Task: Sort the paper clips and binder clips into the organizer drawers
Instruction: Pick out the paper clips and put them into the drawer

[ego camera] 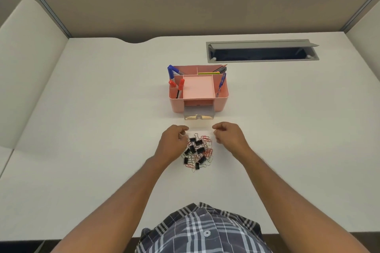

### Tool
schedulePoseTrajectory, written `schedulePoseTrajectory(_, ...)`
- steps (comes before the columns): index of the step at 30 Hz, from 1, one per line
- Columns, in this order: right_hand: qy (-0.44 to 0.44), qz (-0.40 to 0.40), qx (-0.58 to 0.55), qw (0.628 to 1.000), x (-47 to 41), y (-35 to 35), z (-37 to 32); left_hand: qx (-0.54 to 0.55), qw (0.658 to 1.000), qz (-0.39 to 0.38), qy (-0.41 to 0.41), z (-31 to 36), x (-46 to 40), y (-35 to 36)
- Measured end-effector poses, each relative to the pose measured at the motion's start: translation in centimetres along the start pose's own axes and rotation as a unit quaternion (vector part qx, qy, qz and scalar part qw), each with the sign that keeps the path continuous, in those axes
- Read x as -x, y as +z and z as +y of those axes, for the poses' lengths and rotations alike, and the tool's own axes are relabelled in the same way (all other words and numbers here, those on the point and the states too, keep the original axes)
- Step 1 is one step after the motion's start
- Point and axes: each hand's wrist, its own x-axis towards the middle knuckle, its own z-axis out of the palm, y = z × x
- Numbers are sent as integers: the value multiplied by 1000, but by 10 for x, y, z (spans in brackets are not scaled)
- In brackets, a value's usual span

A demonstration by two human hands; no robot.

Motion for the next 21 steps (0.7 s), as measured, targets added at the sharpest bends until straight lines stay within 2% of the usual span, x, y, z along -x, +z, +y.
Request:
schedulePoseTrajectory(3,-96,-5,237,967,4,2,13,-96,994,-45,25,-9,0,7)
schedulePoseTrajectory(6,-156,-27,324,933,7,9,24,-131,989,-49,40,-11,-1,11)
schedulePoseTrajectory(13,-231,-43,367,900,9,23,20,-183,977,-56,89,-7,2,17)
schedulePoseTrajectory(21,-270,-68,401,873,13,26,23,-166,983,-37,74,-5,6,18)
